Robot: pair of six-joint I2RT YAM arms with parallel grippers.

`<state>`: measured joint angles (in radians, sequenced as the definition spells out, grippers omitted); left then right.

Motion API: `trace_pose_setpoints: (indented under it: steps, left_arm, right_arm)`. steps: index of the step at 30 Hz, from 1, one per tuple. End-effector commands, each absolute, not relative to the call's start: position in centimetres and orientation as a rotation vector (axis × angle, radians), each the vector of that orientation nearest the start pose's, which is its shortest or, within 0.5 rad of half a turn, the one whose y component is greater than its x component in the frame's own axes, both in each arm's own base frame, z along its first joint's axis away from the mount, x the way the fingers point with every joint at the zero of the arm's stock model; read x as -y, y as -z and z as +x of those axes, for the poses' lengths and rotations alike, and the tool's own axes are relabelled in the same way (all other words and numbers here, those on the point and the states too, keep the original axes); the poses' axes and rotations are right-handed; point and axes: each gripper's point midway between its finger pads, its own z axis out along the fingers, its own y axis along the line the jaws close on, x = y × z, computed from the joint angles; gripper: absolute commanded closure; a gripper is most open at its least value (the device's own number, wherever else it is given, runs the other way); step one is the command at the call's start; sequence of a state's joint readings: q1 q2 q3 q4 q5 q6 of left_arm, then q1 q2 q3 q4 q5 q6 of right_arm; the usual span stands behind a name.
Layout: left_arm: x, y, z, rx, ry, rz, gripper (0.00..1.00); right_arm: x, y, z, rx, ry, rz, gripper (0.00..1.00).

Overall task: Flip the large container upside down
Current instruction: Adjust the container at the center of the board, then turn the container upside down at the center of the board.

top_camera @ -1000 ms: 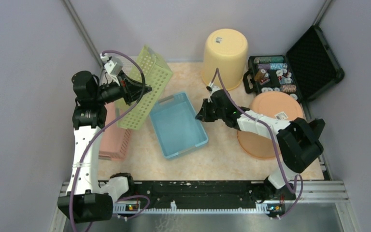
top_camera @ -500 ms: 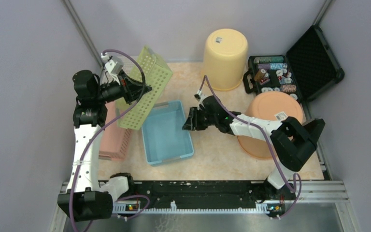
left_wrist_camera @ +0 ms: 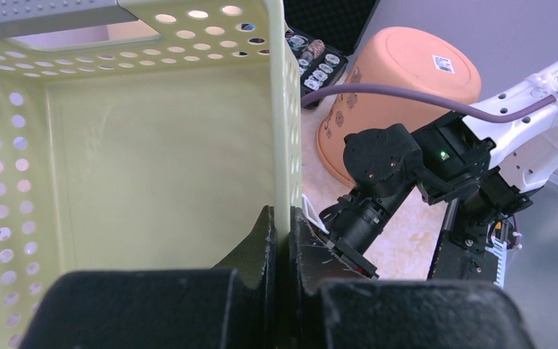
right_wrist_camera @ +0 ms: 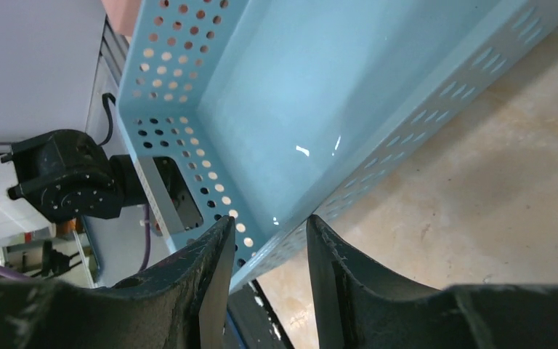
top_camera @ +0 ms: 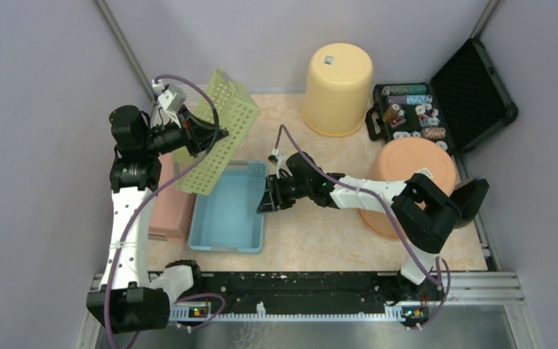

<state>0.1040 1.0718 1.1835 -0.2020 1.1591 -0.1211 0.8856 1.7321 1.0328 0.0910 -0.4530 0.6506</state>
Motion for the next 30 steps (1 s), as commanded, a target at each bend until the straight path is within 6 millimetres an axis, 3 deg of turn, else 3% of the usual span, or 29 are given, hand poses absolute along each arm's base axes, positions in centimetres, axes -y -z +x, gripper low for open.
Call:
trace_pose_setpoints:
  steps: [1, 4, 10, 14, 19, 30]
  left_arm:
    - [13.4, -40.1, 27.8, -1.455, 0.900, 0.760, 1.00]
    - [13.4, -40.1, 27.7, -1.453, 0.903, 0.763, 1.00]
    - [13.7, -40.2, 27.5, -1.447, 0.935, 0.774, 1.00]
    - [14.2, -40.5, 27.1, -1.430, 0.999, 0.799, 1.00]
    - [15.0, -41.5, 26.8, -1.401, 1.110, 0.830, 1.00]
    - [15.9, -42.5, 26.4, -1.398, 1.272, 0.767, 1.00]
  right_arm:
    - [-43.2, -13.3, 21.1, -2.262, -1.316, -0.682, 0.59]
    - [-42.8, -14.0, 22.2, -2.224, -1.224, -0.723, 0.58]
    - [-41.0, -17.4, 24.8, -2.071, -1.135, -0.786, 0.51]
    - [-38.9, -19.5, 26.8, -1.972, -1.119, -0.819, 0.39]
    - [-36.0, -22.8, 28.9, -1.866, -1.130, -0.810, 0.34]
    - [-32.6, -27.3, 30.2, -1.627, -1.065, -0.874, 0.30]
